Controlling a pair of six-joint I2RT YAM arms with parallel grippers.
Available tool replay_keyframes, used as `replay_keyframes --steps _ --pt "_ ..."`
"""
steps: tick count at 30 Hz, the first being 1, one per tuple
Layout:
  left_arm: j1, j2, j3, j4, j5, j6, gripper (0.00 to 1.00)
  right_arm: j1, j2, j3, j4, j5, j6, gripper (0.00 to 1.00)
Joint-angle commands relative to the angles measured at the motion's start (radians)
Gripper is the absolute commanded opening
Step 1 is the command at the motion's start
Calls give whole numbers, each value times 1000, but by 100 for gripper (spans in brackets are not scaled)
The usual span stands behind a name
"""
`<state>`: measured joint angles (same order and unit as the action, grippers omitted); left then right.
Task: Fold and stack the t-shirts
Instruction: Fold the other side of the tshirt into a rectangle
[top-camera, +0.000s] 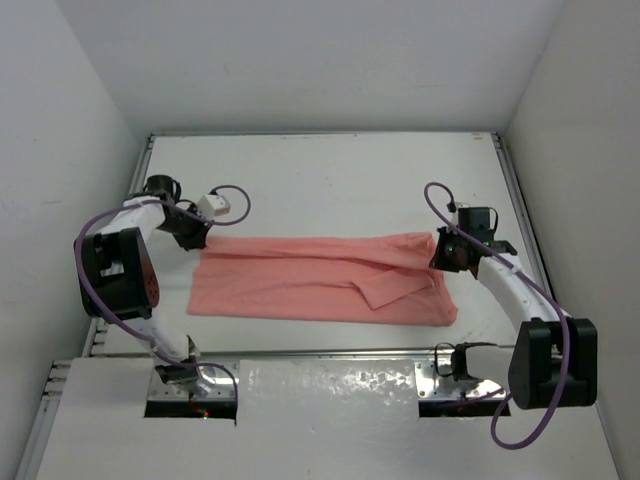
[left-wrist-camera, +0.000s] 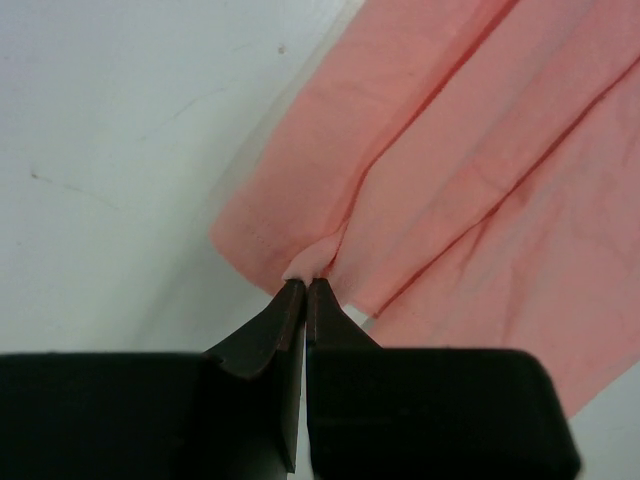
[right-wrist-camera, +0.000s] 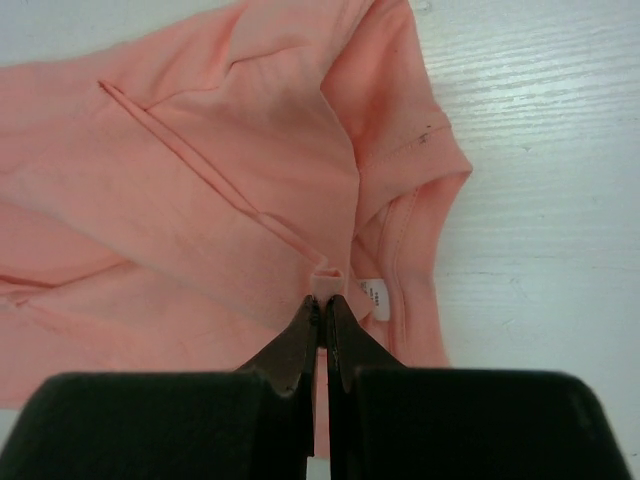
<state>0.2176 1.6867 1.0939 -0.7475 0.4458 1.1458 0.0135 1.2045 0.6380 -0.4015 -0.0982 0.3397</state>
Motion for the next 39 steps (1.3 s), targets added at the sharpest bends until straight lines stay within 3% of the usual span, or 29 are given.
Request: replay_keyframes --steps 1,8,29,31,36,39 --pt "14 -33 49 -1 2 66 0 -9 -13 32 17 -21 -7 0" --pt "26 -2 115 4 21 48 0 -9 -40 72 -60 -17 -50 0" --pt "28 -19 -91 37 -79 180 0 -9 -33 -173 18 -98 24 0" --pt "29 -21 -75 46 -58 145 0 -9 -29 -175 10 -80 21 0" --pt "62 45 143 -61 118 25 0 -42 -59 -121 -26 -63 -1 0" --pt "60 42 178 -73 122 40 0 -90 -74 -46 -91 -52 -39 0"
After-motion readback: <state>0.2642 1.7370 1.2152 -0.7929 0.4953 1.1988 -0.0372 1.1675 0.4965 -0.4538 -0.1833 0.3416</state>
